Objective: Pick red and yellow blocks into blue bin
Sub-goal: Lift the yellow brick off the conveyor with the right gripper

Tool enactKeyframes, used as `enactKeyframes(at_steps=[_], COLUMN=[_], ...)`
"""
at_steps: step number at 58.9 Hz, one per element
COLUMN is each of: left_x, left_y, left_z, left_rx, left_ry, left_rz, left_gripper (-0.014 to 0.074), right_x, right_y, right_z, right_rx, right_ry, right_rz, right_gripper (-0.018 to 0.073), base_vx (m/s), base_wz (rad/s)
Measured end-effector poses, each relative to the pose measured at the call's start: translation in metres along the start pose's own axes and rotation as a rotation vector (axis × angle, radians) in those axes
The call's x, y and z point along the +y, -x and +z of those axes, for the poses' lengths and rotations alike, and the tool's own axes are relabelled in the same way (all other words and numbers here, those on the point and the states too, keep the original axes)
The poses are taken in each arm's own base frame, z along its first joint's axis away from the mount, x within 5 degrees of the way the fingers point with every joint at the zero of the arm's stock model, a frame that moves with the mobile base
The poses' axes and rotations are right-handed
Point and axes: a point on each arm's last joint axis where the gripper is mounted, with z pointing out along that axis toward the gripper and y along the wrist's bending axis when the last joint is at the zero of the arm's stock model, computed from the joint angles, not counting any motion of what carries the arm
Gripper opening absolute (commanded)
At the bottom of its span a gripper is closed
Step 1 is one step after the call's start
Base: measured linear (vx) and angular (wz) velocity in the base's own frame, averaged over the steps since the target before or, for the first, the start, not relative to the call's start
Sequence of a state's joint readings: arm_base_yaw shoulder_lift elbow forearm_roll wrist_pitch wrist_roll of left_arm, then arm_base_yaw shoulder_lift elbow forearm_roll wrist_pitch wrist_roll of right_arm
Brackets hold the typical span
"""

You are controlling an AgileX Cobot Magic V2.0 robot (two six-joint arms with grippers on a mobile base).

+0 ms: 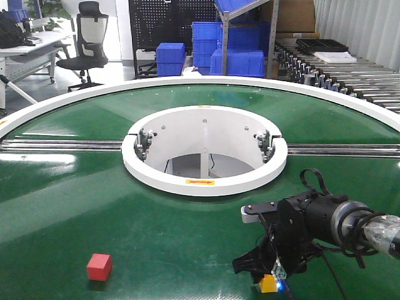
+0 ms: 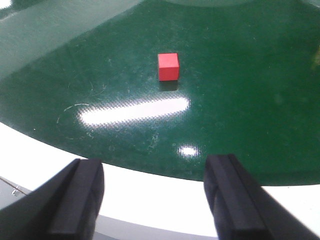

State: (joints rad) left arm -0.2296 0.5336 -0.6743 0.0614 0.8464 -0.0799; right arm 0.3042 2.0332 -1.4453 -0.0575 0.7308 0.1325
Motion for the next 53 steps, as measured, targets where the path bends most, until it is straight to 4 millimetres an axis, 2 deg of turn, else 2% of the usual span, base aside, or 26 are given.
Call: enactKeyframes(at_steps=[7, 13, 15, 16, 23, 38, 53], left_x=[0.0, 0.0, 0.0, 0.0, 0.0, 0.0, 0.0], left_y=[0.0, 0.0, 0.0, 0.0, 0.0, 0.0, 0.002], left_z=[0.0, 0.0, 0.0, 0.0, 0.0, 0.0, 0.001], left_rx=[0.0, 0.0, 0.0, 0.0, 0.0, -0.001, -0.011], left_ry=[0.0, 0.0, 0.0, 0.002, 0.004, 0.005, 0.004], left_rz=[0.0, 0.0, 0.0, 0.001, 0.004, 0.005, 0.006], left_gripper=[0.0533, 0.0533, 0.0533, 0.0533, 0.0533, 0.0533, 0.0533], right_x=[0.0, -0.001, -0.001, -0.003, -0.005, -0.013, -0.019], right_y=[-0.002, -0.001, 0.0, 0.0, -0.013, -0.079, -0.14], right_z=[-0.005, -0.02, -0.028, -0.06, -0.099, -0.156, -0.186], right_rx=[0.018, 0.012, -0.002, -0.068, -0.172, -0.297, -0.362], right_ry=[-0.003, -0.004, -0.003, 0.003, 0.012, 0.005, 0.009], right_rz=[0.0, 0.002, 0.003, 0.001, -0.025, -0.152, -0.179], right_gripper=[0.0226, 0.0227, 0.0228, 0.0228, 0.0228, 0.0231, 0.0231], base_vx=[0.0, 0.0, 0.0, 0.0, 0.0, 0.0, 0.0], base_wz=[0.0, 0.0, 0.0, 0.0, 0.0, 0.0, 0.0])
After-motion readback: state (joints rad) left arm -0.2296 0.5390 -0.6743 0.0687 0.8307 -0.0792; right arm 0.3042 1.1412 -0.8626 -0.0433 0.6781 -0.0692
